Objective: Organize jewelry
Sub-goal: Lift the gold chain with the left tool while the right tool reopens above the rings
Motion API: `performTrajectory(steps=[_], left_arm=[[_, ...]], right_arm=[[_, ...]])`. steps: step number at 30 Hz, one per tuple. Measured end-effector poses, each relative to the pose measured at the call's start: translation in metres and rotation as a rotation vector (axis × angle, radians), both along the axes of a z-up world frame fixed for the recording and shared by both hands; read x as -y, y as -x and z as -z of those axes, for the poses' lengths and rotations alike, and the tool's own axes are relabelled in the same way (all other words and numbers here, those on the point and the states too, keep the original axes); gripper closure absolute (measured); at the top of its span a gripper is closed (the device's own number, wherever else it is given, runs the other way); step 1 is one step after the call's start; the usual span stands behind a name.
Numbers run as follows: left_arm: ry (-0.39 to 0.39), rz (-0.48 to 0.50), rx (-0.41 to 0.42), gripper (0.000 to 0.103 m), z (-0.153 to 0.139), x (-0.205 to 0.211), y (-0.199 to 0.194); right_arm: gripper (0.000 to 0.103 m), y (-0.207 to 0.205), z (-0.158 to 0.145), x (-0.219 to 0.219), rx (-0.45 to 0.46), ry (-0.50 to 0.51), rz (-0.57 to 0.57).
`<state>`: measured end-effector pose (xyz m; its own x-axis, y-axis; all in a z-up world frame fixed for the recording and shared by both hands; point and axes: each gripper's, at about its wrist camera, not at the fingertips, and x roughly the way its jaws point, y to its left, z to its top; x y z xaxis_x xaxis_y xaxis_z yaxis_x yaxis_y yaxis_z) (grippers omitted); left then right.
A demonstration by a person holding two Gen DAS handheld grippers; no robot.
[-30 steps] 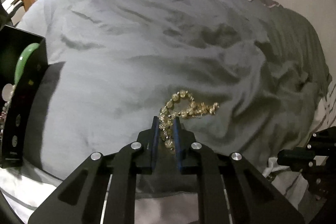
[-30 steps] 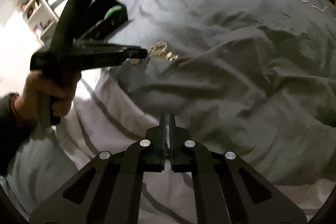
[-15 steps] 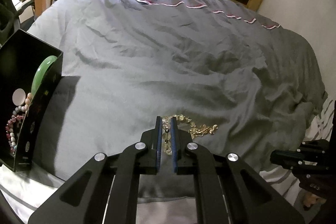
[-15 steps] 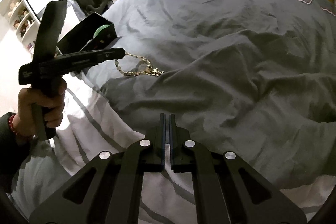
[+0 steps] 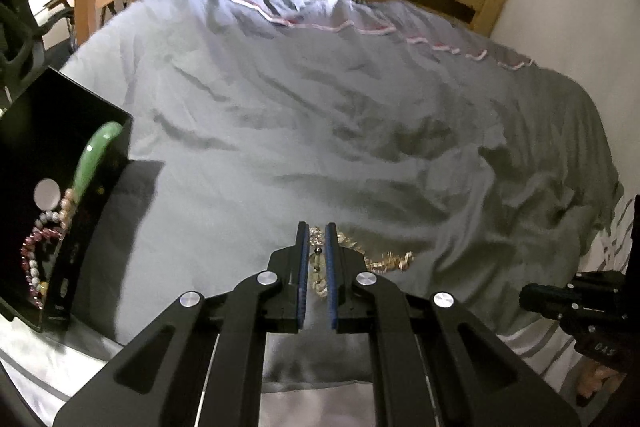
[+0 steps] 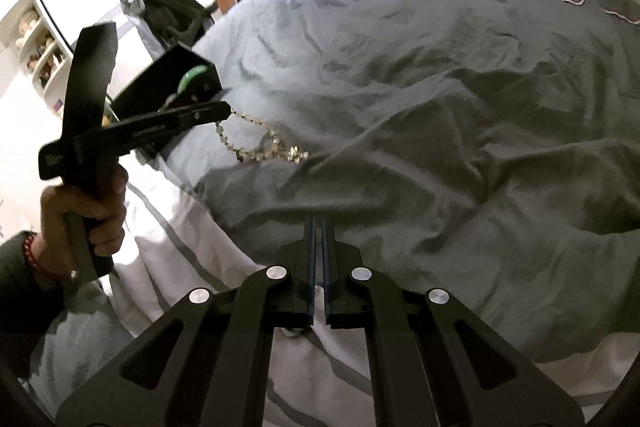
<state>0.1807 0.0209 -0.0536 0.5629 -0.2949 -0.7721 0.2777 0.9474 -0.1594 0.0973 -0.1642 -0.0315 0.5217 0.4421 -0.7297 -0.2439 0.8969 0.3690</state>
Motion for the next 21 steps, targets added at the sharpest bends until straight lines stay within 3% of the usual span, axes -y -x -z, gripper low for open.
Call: performTrajectory(steps=[7, 14, 16, 18, 20, 21], left_arm=[[0.035, -0.022, 0.073, 0.095, -0.025, -0.009, 0.005], [0.03, -0.023, 0.12, 0.095, -0.04, -0.012, 0.016], [0.028, -0.023, 0.122, 0.095, -0.041, -0.014, 0.017], [0.022, -0.026, 0.124, 0.095, -0.041, -0.014, 0.018], [0.02, -0.03, 0.124, 0.095, -0.043, -0.016, 0.019], [0.02, -0.034, 0.126, 0.095, -0.044, -0.018, 0.019]], right_arm=[[0.099, 0.004, -0.015, 0.008, 0.074, -0.036, 0.035], [0.099, 0.012, -0.03, 0.005, 0.169, 0.02, 0.05], [0.099, 0.011, -0.029, 0.002, 0.152, 0.014, 0.016], [0.097, 0.006, -0.019, -0.008, 0.051, 0.016, -0.107], [0.095, 0.011, -0.012, -0.022, 0.017, 0.11, -0.174], [0.081, 0.012, -0.007, -0.027, -0.019, 0.108, -0.224]])
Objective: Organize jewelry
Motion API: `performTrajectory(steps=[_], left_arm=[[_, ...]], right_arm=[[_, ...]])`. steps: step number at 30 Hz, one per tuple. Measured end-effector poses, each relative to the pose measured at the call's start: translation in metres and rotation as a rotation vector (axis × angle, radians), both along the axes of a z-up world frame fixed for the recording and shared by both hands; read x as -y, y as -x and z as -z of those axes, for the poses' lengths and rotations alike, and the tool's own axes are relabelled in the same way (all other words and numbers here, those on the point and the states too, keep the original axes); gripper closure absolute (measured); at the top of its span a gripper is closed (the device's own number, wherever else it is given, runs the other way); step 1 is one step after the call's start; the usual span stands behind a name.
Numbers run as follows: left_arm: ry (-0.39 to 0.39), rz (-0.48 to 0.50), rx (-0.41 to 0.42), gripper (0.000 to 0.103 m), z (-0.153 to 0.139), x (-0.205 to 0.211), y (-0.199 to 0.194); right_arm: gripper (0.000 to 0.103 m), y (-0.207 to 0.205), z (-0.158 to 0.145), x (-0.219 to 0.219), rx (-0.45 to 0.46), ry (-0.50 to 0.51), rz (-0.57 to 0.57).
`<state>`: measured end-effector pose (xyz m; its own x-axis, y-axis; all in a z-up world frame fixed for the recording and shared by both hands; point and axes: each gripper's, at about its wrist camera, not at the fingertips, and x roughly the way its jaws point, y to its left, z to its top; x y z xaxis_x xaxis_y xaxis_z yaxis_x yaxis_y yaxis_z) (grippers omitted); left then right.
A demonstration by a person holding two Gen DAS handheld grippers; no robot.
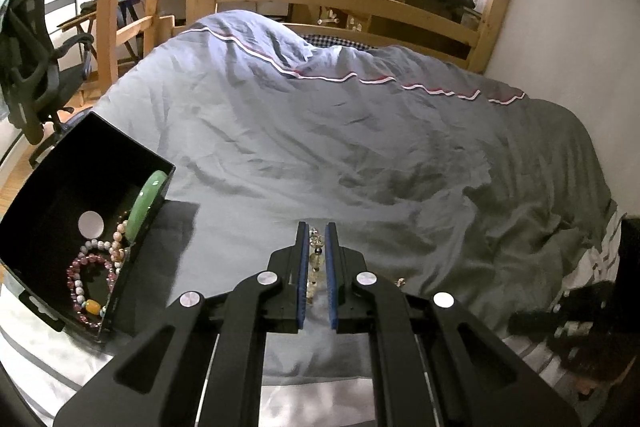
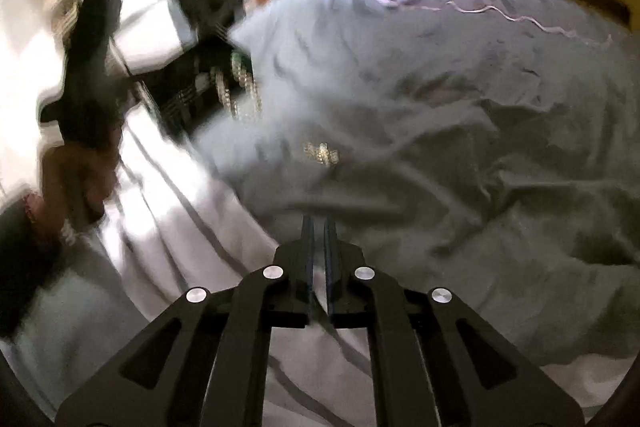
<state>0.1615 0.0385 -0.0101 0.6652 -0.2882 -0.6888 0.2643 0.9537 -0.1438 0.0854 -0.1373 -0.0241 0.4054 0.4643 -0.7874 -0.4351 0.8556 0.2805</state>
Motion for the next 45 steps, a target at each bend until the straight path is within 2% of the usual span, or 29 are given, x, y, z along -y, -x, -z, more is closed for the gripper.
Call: performTrajectory(steps=[2, 4, 5, 8, 11, 13, 19, 23, 28, 36, 37, 38, 39, 40, 41, 45], left_arm=[[0.005, -0.009, 0.007, 0.095, -0.003, -0.004, 0.001], [0.01, -0.019, 0.016, 0.095, -0.007, -0.008, 0.002], [0.013, -0.021, 0.018, 0.095, -0.008, -0.009, 0.001], [0.017, -0.026, 0.023, 0.095, -0.011, -0.011, 0.002], [0.014, -0.025, 0.02, 0.095, -0.011, -0.011, 0.002], [0.01, -0.024, 0.018, 0.095, -0.012, -0.011, 0.002], [0.002, -0.021, 0.019, 0.095, -0.013, -0.011, 0.003], [0.003, -0.02, 0.019, 0.095, -0.013, -0.011, 0.002], [-0.005, -0.02, 0.021, 0.095, -0.011, -0.008, 0.003], [-0.009, -0.019, 0.021, 0.095, -0.01, -0.007, 0.005], [-0.008, -0.019, 0.021, 0.095, -0.01, -0.006, 0.004], [-0.011, -0.019, 0.021, 0.095, -0.009, -0.006, 0.004], [-0.014, -0.018, 0.022, 0.095, -0.009, -0.005, 0.004], [-0.017, -0.016, 0.022, 0.095, -0.009, -0.005, 0.005], [-0.018, -0.015, 0.021, 0.095, -0.008, -0.004, 0.004], [-0.017, -0.014, 0.021, 0.095, -0.007, -0.003, 0.004]], right_arm=[[0.062, 0.006, 0.007, -0.013, -0.029, 0.042, -0.084], [0.061, 0.008, 0.014, -0.024, -0.049, 0.083, -0.127], [0.061, 0.009, 0.021, -0.027, -0.063, 0.118, -0.131], [0.083, 0.007, 0.037, -0.031, -0.104, 0.196, -0.118], [0.083, 0.007, 0.026, -0.023, -0.066, 0.139, -0.1], [0.083, 0.004, 0.015, -0.012, -0.042, 0.046, -0.054], [0.083, -0.001, 0.002, 0.006, -0.04, -0.141, 0.014], [0.083, -0.002, -0.002, 0.004, -0.012, -0.136, 0.034], [0.082, -0.004, 0.002, 0.009, -0.023, -0.117, 0.07], [0.082, -0.007, 0.001, 0.022, -0.022, -0.151, 0.121], [0.081, -0.008, 0.002, 0.022, -0.027, -0.15, 0.125], [0.073, -0.008, 0.003, 0.023, -0.032, -0.147, 0.134], [0.05, -0.009, 0.004, 0.024, -0.039, -0.145, 0.149], [0.042, -0.009, 0.004, 0.027, -0.038, -0.156, 0.166], [0.041, -0.01, 0.004, 0.03, -0.035, -0.162, 0.179], [0.052, -0.012, 0.003, 0.037, -0.03, -0.159, 0.213]])
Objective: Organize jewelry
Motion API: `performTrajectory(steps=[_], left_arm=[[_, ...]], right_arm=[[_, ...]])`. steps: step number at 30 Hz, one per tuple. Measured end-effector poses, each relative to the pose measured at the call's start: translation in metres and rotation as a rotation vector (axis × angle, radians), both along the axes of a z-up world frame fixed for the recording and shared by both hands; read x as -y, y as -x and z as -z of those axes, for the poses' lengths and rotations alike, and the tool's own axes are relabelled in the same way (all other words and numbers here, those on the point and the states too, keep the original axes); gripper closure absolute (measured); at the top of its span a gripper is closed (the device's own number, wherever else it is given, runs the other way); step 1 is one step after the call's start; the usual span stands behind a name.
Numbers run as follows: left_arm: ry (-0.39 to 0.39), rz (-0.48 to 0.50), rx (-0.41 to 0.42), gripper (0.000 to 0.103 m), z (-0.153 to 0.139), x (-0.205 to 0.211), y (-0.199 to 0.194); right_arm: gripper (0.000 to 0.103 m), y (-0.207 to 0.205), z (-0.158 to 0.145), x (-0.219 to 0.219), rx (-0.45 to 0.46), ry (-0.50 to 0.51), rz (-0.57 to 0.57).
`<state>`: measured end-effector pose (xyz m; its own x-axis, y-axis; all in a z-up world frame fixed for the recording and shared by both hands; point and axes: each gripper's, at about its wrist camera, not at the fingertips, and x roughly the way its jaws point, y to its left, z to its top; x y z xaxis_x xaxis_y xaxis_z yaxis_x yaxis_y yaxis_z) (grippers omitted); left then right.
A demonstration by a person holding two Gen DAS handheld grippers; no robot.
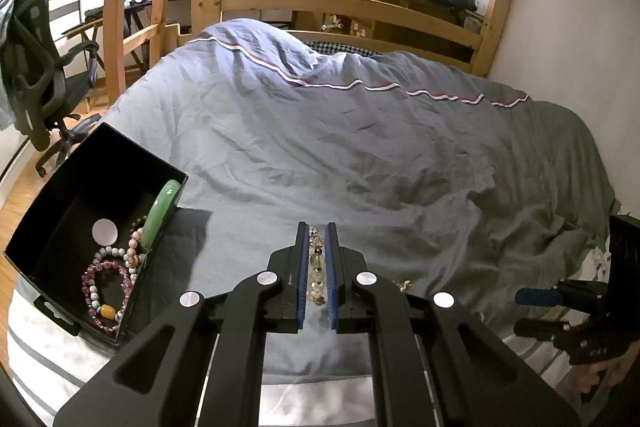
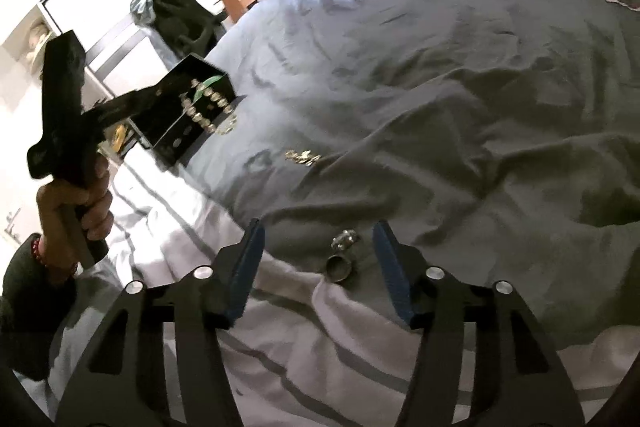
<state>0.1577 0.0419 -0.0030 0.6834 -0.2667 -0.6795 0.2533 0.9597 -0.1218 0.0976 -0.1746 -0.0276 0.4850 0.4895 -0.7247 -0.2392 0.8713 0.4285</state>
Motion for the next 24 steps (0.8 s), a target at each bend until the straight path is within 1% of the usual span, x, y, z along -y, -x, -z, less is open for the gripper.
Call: performTrajectory(steps=[3, 6, 10, 12, 13, 14, 15, 16, 17, 18, 24], left_arm=[[0.0, 0.0, -0.001, 0.095, 0.0, 0.0, 0.0], [-0.001, 0.002, -0.001, 0.095, 0.0, 0.0, 0.0], [-0.007, 0.007, -0.004, 0.095, 0.002, 0.001, 0.0], [-0.013, 0.013, -0.004, 0.095, 0.003, 0.003, 0.0], [-0.016, 0.016, -0.004, 0.095, 0.003, 0.004, 0.0], [-0.018, 0.018, -0.004, 0.095, 0.003, 0.005, 0.0], [-0.02, 0.018, -0.003, 0.095, 0.003, 0.005, 0.001], [-0.02, 0.018, -0.005, 0.095, 0.004, 0.004, 0.001], [-0.02, 0.018, -0.005, 0.095, 0.004, 0.004, 0.0], [-0.02, 0.017, -0.003, 0.095, 0.003, 0.005, 0.001], [-0.021, 0.017, -0.002, 0.095, 0.003, 0.006, 0.001]], right_arm=[[0.054, -0.002, 0.005, -0.005, -0.02, 0.052, -0.021], [0.054, -0.001, 0.014, -0.021, -0.035, 0.12, -0.081], [0.055, -0.004, 0.023, -0.037, -0.007, 0.209, -0.1], [0.056, -0.008, 0.027, -0.044, -0.012, 0.225, -0.129], [0.058, -0.01, 0.031, -0.05, -0.02, 0.244, -0.148], [0.065, -0.01, 0.035, -0.054, -0.031, 0.258, -0.165], [0.07, -0.01, 0.039, -0.057, -0.042, 0.276, -0.179], [0.07, -0.009, 0.042, -0.059, -0.052, 0.295, -0.186], [0.073, -0.008, 0.042, -0.059, -0.05, 0.295, -0.188], [0.082, -0.007, 0.041, -0.058, -0.045, 0.289, -0.188], [0.083, -0.005, 0.026, -0.046, 0.015, 0.234, -0.136]])
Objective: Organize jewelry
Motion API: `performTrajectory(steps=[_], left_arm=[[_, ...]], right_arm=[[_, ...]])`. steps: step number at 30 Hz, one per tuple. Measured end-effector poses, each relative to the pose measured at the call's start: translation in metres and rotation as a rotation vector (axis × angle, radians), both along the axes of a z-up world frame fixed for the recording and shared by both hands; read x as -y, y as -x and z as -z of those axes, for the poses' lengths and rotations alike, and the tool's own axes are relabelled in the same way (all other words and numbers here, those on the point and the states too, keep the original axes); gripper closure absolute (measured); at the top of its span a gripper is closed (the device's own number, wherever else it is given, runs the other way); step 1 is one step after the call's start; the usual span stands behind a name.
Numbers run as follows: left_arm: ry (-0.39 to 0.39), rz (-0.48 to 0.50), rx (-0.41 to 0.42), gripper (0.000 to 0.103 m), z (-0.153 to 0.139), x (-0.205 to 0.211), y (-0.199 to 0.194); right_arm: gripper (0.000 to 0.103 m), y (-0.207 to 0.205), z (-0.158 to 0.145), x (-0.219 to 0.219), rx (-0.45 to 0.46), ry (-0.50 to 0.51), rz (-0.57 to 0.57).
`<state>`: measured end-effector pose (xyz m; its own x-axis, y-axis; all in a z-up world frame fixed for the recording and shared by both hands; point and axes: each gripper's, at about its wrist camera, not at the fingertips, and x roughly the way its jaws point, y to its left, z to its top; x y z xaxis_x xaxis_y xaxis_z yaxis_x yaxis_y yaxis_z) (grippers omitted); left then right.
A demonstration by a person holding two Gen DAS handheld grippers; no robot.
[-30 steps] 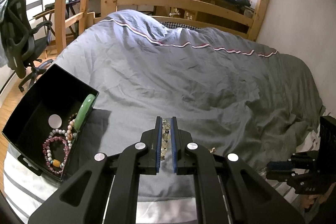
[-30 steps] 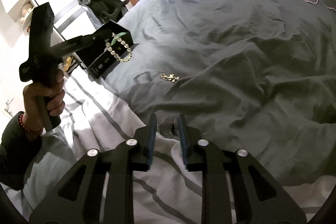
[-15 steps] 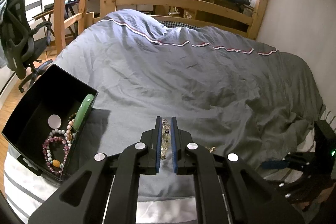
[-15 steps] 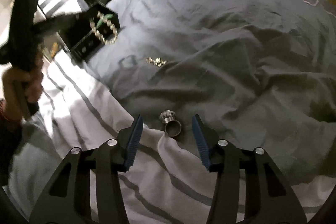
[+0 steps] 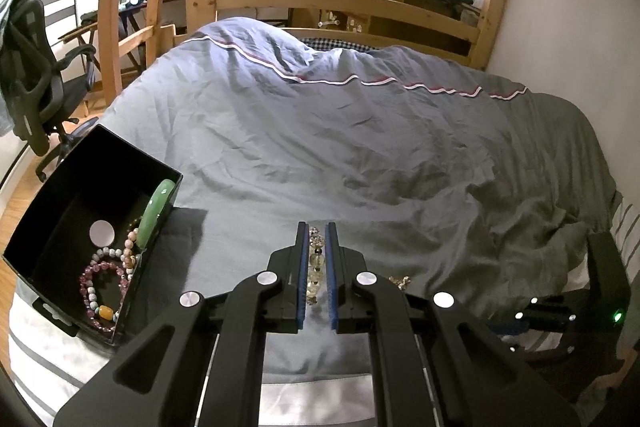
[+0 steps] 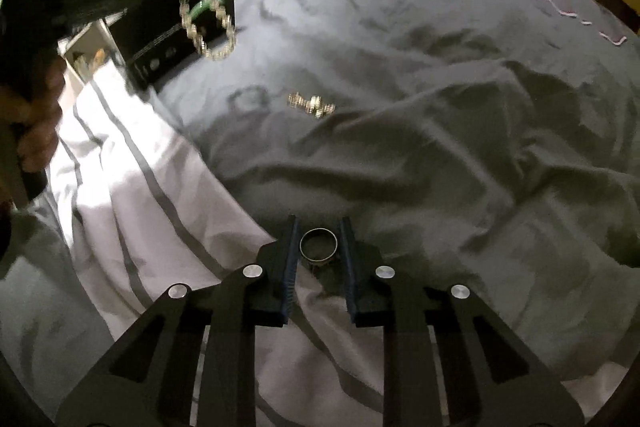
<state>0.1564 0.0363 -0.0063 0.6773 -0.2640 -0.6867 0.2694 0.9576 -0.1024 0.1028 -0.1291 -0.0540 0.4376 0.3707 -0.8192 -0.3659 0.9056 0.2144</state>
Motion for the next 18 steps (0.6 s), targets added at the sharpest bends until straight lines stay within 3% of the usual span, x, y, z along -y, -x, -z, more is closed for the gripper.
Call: performTrajectory(steps=[10, 18], left_arm=[[0.002, -0.004, 0.004, 0.095, -0.002, -0.001, 0.001], [-0.01, 0.013, 0.012, 0.095, -0.01, 0.001, 0.008]], right_arm=[[0.083, -0.004, -0.018, 0.018, 0.073, -0.074, 0.094], [0.083, -0.001, -0.028, 0.013, 0.093, -0.014, 0.096]])
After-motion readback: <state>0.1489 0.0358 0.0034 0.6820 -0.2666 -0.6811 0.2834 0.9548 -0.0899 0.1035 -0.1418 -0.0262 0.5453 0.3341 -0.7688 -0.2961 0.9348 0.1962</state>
